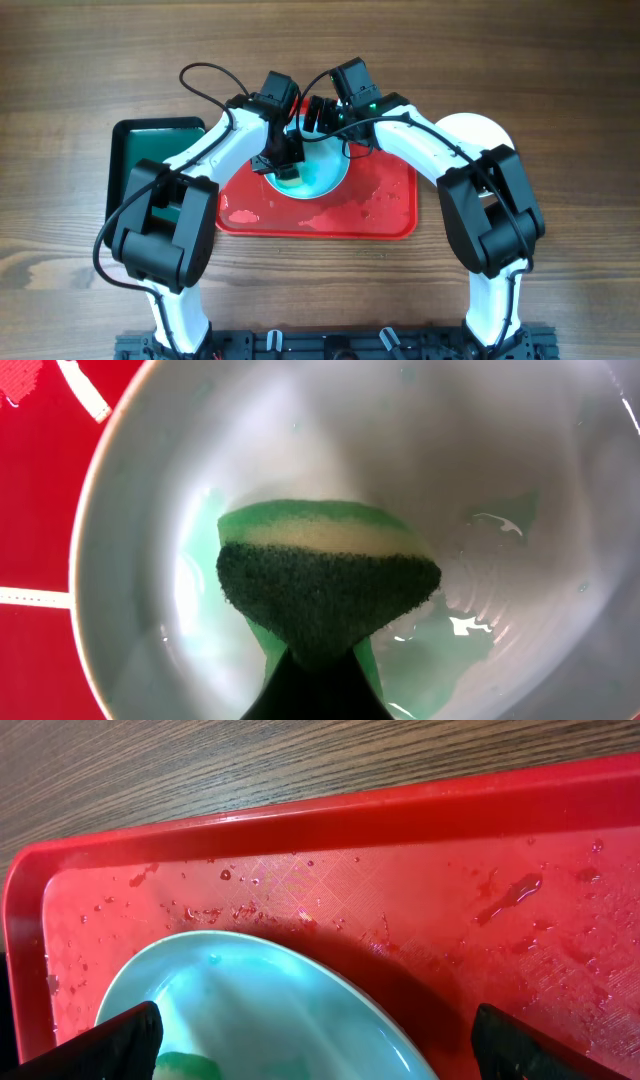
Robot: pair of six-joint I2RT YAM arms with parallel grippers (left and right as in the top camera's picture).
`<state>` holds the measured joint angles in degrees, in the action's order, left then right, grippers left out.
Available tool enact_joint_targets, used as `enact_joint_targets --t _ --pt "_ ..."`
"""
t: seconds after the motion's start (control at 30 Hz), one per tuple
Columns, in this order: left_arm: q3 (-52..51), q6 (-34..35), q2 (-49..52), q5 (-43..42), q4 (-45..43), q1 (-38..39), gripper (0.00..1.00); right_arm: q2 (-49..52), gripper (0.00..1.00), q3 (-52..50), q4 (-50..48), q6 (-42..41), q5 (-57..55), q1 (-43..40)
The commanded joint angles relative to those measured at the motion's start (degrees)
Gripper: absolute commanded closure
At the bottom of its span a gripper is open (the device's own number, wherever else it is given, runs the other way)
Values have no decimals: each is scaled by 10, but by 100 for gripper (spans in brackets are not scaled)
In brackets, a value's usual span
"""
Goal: Clean dirty plates on tray and stack at the side
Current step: 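Scrub the plate again with the sponge in the left gripper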
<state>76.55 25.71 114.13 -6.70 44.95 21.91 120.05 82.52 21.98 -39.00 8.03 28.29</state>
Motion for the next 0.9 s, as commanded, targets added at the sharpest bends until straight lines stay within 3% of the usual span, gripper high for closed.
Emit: enact_joint_targets --t 0.0,0.87 --pt "-12 -11 15 30 4 2 96 14 0 -5 -3 0 -7 -2" --pt "-12 -14 15 46 -10 2 96 14 0 -5 -3 0 -8 -2"
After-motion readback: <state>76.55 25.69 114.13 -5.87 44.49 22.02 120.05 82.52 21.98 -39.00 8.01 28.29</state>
